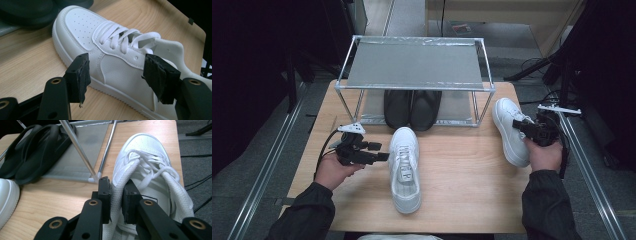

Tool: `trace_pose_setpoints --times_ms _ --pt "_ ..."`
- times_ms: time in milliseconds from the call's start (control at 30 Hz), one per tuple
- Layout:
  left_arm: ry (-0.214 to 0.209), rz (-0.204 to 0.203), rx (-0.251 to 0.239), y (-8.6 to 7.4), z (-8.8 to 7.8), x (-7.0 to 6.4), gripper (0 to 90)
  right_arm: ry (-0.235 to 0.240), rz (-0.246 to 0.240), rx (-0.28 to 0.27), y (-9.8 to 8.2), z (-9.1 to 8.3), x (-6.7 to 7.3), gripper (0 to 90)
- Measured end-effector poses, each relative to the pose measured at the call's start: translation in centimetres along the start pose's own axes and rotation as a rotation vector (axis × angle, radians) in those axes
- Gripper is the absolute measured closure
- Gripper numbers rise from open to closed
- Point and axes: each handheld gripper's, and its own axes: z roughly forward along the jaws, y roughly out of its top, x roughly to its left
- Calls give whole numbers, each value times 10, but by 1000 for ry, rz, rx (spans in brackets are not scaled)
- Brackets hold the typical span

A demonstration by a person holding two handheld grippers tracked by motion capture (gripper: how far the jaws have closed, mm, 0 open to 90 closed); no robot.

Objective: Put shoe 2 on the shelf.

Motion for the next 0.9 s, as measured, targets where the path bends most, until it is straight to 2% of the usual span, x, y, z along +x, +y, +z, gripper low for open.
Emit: trace_pose_setpoints --times_ms 200,267,367,900 --pt "-8 -1 -1 6 4 3 378 6 -13 1 -6 -9 5 809" --pt "-12 -14 -2 8 6 4 376 7 -15 2 -9 -12 7 809" --pt "-13 -4 3 11 7 6 377 12 -22 5 -13 -17 10 809" --pt "-20 -9 3 16 11 6 377 49 -53 17 -33 -38 36 807"
